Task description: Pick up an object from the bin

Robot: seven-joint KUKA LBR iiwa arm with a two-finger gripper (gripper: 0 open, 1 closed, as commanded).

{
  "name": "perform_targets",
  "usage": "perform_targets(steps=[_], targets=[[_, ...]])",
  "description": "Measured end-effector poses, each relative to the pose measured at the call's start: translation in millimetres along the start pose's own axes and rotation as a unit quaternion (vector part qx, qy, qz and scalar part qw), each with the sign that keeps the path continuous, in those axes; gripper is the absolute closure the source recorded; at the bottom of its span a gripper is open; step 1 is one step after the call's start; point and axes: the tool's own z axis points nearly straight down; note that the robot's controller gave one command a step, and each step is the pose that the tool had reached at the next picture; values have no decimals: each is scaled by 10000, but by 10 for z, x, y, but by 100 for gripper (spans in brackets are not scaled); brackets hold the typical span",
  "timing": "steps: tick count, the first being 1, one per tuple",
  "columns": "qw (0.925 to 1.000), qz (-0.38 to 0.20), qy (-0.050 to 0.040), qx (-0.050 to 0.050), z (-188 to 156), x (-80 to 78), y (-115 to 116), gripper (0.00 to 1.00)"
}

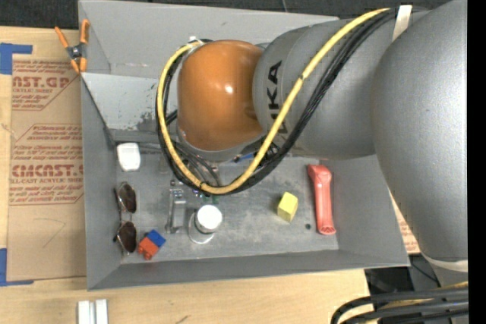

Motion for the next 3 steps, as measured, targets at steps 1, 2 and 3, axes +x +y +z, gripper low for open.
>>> perform_targets(steps=[1,2,3], targets=[[10000,11,-35,-8,-46,-17,-9,0],[9996,-284,-54,-11,344,74,16,0],[9994,-332,-40,-15,832,192,-141,0]])
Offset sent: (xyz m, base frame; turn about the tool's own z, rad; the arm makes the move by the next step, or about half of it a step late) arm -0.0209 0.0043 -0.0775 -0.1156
